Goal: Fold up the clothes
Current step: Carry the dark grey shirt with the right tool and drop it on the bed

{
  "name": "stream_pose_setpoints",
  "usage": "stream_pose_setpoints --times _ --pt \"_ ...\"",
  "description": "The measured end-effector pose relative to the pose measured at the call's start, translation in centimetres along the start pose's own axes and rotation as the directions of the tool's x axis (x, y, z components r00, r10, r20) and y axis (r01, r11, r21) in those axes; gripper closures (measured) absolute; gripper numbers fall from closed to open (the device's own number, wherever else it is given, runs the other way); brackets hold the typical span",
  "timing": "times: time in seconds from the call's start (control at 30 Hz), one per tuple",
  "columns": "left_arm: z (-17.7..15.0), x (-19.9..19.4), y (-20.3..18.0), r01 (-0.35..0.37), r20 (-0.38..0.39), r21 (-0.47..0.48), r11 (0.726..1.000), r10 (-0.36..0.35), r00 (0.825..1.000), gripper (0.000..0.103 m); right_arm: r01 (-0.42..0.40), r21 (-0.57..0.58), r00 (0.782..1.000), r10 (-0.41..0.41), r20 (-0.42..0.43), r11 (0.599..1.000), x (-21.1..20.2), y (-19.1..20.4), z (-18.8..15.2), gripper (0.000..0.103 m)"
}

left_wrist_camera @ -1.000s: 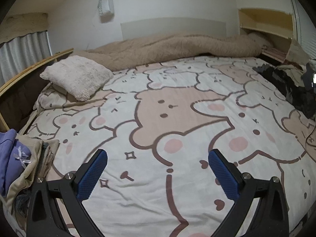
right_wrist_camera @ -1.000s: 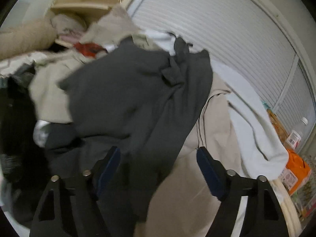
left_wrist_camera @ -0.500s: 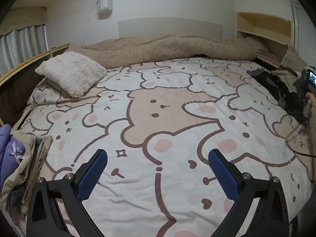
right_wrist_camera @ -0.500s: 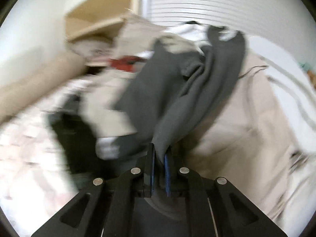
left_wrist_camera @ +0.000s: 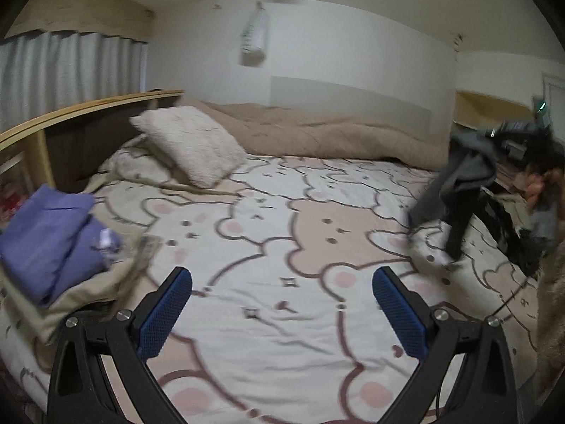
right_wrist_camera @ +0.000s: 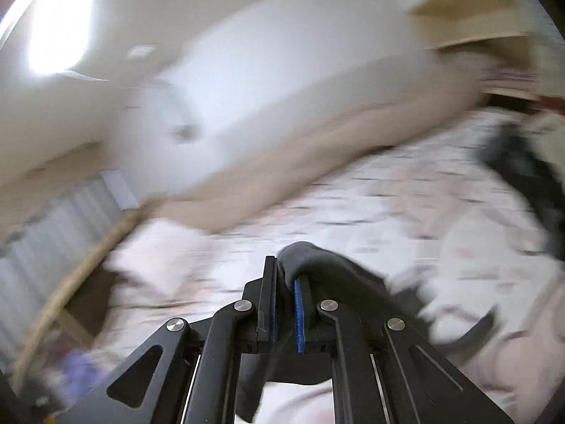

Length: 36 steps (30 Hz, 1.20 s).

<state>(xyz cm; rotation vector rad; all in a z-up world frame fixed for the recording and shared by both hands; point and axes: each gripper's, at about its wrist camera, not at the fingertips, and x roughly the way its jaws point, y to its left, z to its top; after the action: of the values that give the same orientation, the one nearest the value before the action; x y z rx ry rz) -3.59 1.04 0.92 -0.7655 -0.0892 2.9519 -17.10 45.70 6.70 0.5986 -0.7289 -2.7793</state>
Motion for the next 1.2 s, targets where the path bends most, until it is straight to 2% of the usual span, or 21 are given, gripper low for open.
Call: stream_pose_setpoints --times 0.07,0.13,0.2,0.27,0.33,0.4,0.53,0.67,0.73,0.83,0.87,0.93,0.97,1.0,1.2 --pt "-0.3 -1.2 1.4 -0.005 0.011 -0.017 1.000 0.005 1.000 0.000 -0.126 -0.025 0.992 0.125 -0.027 0.992 -0.5 4.5 -0.1 0.094" --pt "-0.8 -2.2 2.5 0.001 0.021 -0.020 1.000 0.000 1.000 0.000 -0.212 -0.041 0.975 0.209 -0.075 0.976 -1.0 7.8 -1.2 0.094" --pt "-1.8 -2.8 3.3 0.015 0.013 -0.009 1.000 -0.014 1.000 0.000 -0.245 -0.053 0.961 0.236 -0.142 0.968 -0.7 10.0 -3.4 0.094" --pt "-3.1 -2.7 3.7 0.038 -0.020 0.010 0.999 -0.038 0.999 0.000 -0.238 -0.067 0.954 0.220 -0.206 0.969 0.1 10.3 -5.9 0.094" --pt "-4.5 -2.2 4.0 0.064 -0.068 0.024 0.998 -0.062 0.996 0.000 -0.185 -0.075 0.946 0.157 -0.284 0.980 1.1 9.5 -9.6 0.094" --pt "-5.9 -1.8 4.3 0.088 -0.101 0.025 0.996 -0.085 0.991 0.000 -0.115 -0.055 0.925 0.087 -0.369 0.992 2.5 7.2 -13.1 0.094" --pt "-7.6 -1.0 4.3 0.118 -0.116 0.008 0.993 -0.117 0.986 0.000 0.111 -0.007 0.868 -0.100 -0.486 0.994 4.1 1.0 -19.6 0.094" --pt "-8.5 0.3 3.6 0.156 -0.134 -0.004 0.988 -0.155 0.979 0.000 0.257 -0.021 0.838 -0.233 -0.494 0.966 3.4 -2.3 -22.7 0.094" --pt "-8.9 1.0 3.0 0.170 -0.144 -0.006 0.985 -0.169 0.975 0.000 0.283 -0.011 0.825 -0.249 -0.507 0.959 3.1 -3.2 -23.5 0.094" --pt "-9.5 2.3 2.3 0.187 -0.169 -0.014 0.982 -0.187 0.968 0.000 0.287 -0.045 0.821 -0.270 -0.503 0.957 2.5 -2.8 -23.8 0.094" --pt "-9.7 2.7 2.1 0.190 -0.179 -0.015 0.982 -0.190 0.965 0.000 0.289 -0.067 0.820 -0.283 -0.498 0.955 2.2 -2.6 -24.0 0.090" --pt "-10.3 3.6 1.7 0.192 -0.203 -0.014 0.981 -0.190 0.961 0.000 0.318 -0.116 0.809 -0.333 -0.485 0.941 1.5 -2.4 -24.5 0.064" --pt "-10.6 4.1 1.6 0.191 -0.213 -0.011 0.982 -0.189 0.959 0.000 0.344 -0.139 0.806 -0.368 -0.463 0.929 0.9 -2.3 -24.6 0.028" --pt "-10.7 4.5 1.5 0.187 -0.221 -0.005 0.982 -0.183 0.958 0.000 0.366 -0.158 0.807 -0.398 -0.436 0.917 0.3 -2.2 -24.5 0.020" --pt "-10.0 8.3 3.2 0.127 -0.234 0.014 0.992 -0.120 0.965 0.000 0.402 -0.151 0.809 -0.427 -0.404 0.903 -2.6 -2.7 -23.6 0.020"
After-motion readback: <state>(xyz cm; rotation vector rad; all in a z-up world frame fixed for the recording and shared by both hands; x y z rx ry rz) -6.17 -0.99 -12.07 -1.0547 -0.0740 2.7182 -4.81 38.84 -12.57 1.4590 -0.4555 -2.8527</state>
